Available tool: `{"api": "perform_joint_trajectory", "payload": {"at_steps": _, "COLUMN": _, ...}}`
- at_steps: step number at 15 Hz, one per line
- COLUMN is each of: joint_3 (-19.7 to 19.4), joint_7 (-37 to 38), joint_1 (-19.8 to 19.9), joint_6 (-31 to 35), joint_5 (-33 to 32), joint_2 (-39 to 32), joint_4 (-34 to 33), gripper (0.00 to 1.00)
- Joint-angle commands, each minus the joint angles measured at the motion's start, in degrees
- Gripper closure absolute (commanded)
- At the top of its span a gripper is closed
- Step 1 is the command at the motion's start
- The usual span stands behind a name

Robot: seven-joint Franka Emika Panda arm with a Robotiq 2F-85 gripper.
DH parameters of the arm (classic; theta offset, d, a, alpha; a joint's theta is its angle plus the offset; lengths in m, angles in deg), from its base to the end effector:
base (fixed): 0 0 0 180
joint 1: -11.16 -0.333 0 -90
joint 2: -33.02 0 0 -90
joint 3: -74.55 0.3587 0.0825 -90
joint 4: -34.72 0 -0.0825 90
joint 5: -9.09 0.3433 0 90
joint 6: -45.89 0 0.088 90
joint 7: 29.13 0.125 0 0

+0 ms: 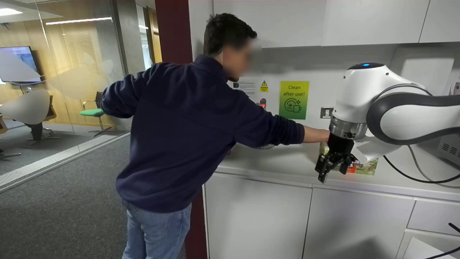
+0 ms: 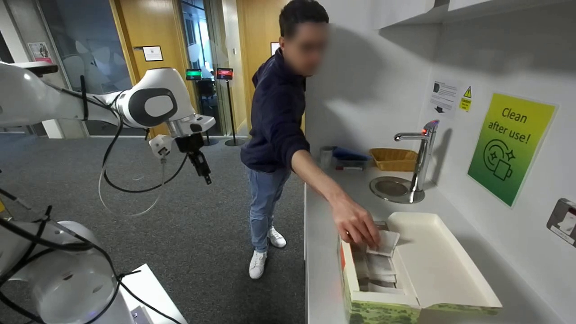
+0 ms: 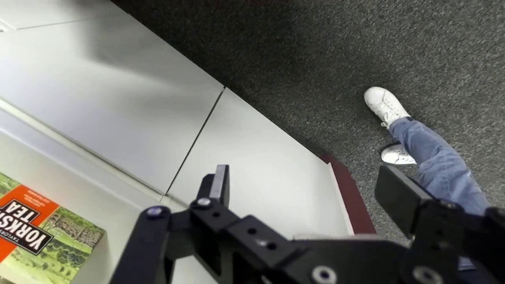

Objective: Move a tea bag to the counter

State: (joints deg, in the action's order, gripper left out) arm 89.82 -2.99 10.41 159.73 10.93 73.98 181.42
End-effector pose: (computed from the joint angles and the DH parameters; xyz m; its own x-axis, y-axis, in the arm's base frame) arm 0.2737 0.0972 0.5245 0.9581 -0.2281 0.1736 -0.2435 -0.9671 0.0733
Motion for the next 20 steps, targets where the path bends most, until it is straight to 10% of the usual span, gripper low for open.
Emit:
{"api": "perform_joint_trajectory", "payload": {"at_steps": 1, "joint_3": -0.07, "joint_7": 1.93, "joint_1": 1.01, "joint_6": -0.32, "joint_5": -0.98, "joint_2": -0.29, "joint_4": -0.66, "gripper": 0.00}}
{"api": "perform_joint_trajectory", "payload": {"at_steps": 20, "joint_3": -0.38, "joint_7": 0.84, "joint_1": 0.37, "joint_6": -0.15, "joint_5": -0.30, "joint_2": -0.10, "joint_4": -0.12, "gripper": 0.00}}
